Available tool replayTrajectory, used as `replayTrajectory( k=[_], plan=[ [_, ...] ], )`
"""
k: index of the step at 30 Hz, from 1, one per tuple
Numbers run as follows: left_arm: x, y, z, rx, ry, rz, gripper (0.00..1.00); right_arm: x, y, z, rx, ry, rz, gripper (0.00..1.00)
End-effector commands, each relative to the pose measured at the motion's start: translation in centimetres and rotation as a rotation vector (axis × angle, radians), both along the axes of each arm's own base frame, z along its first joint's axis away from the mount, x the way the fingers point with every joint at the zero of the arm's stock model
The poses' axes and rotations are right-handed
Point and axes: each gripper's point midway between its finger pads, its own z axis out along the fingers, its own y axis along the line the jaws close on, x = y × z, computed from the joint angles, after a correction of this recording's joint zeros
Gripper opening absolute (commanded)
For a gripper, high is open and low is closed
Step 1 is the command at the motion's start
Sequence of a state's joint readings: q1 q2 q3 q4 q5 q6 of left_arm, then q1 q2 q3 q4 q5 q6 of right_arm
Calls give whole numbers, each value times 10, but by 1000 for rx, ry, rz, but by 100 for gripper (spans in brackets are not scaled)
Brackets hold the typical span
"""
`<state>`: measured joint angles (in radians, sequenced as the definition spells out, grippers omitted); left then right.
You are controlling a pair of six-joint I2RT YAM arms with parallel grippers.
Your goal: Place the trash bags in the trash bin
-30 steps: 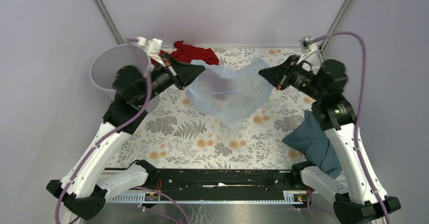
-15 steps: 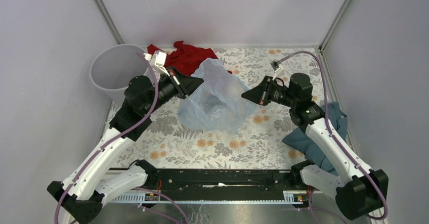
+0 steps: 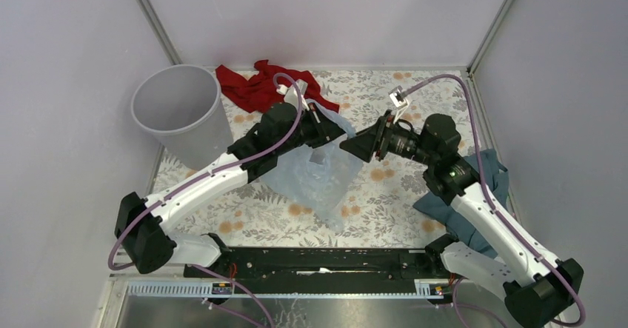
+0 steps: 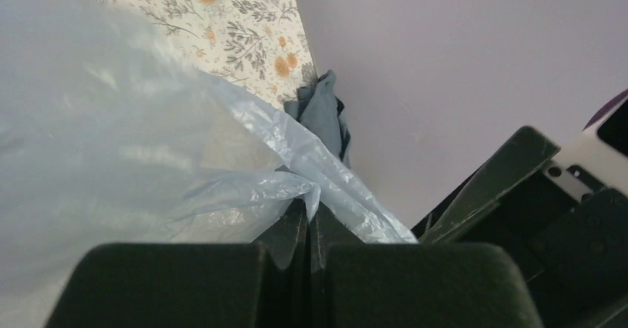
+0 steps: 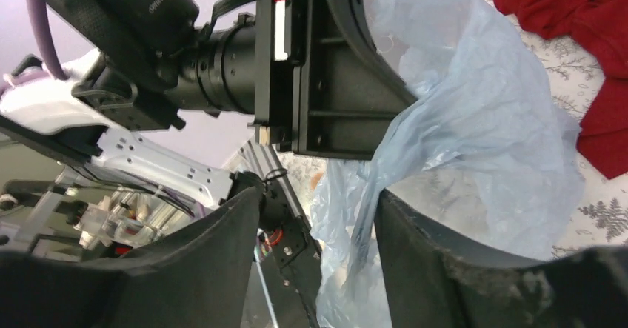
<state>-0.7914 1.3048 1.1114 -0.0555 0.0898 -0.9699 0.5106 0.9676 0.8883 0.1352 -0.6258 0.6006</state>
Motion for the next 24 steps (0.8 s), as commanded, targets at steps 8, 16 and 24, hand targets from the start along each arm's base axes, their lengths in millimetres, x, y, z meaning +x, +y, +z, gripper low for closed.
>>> replayTrajectory(
  k=[8,16,24],
  plan=[
    [-6,-35,64,-182,-80,-46,0,-10,-5,-21,-79,-108,-50,83],
    [-9,-57,54,-177,-25,-103,0,-2,4,-33,-198,-132,-167,74],
    [-17,-57,57,-185,-42,-135,6,0,8,-40,-249,-175,-253,31]
  ],
)
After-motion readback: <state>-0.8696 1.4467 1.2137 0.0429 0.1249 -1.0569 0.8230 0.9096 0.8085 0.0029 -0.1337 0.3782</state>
